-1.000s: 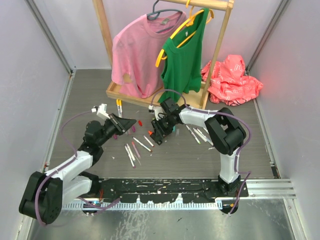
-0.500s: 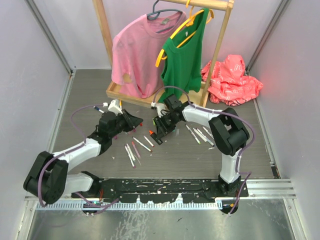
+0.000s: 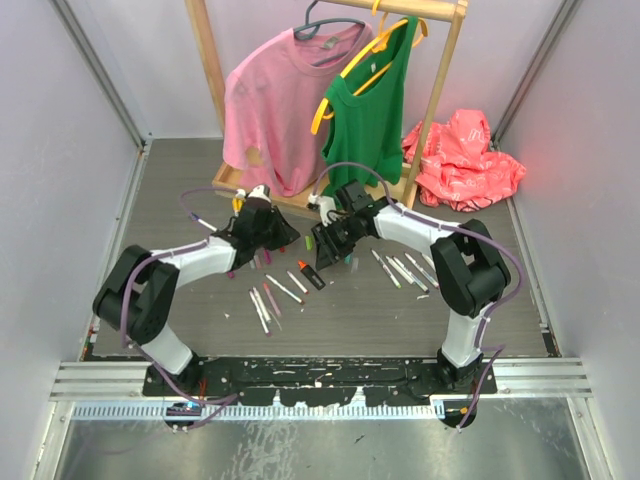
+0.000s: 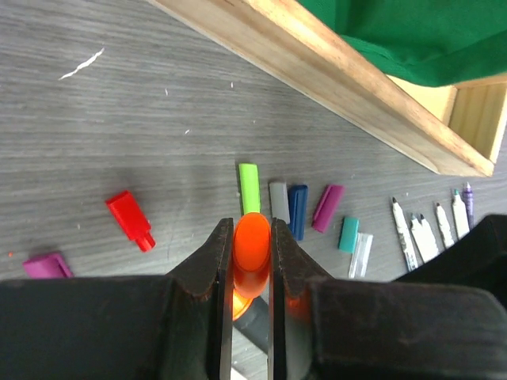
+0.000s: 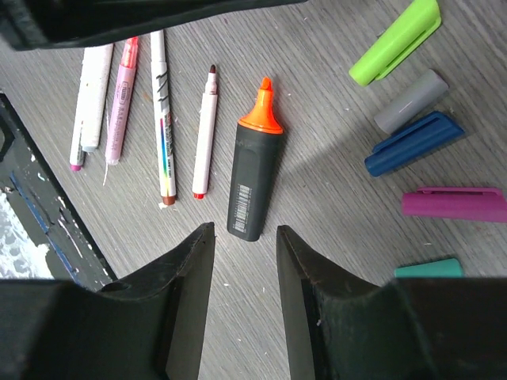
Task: Open the pen caps
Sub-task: Place the pen cap at the center of the board.
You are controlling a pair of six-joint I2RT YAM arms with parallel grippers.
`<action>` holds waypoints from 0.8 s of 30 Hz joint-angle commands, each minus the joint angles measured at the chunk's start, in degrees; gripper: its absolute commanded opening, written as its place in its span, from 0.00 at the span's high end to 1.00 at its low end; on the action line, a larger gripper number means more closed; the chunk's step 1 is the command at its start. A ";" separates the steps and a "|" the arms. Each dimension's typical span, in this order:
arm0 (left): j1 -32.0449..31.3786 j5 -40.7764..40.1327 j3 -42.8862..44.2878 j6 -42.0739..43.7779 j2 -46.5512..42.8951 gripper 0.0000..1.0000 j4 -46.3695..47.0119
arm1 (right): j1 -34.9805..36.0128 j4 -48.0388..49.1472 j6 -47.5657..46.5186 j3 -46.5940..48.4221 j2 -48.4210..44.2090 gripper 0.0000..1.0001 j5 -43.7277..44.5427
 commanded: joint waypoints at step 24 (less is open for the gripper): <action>-0.64 -7.70 12.88 2.08 11.40 0.71 -13.02 | -1.39 0.47 -0.74 2.01 -4.12 0.56 -4.09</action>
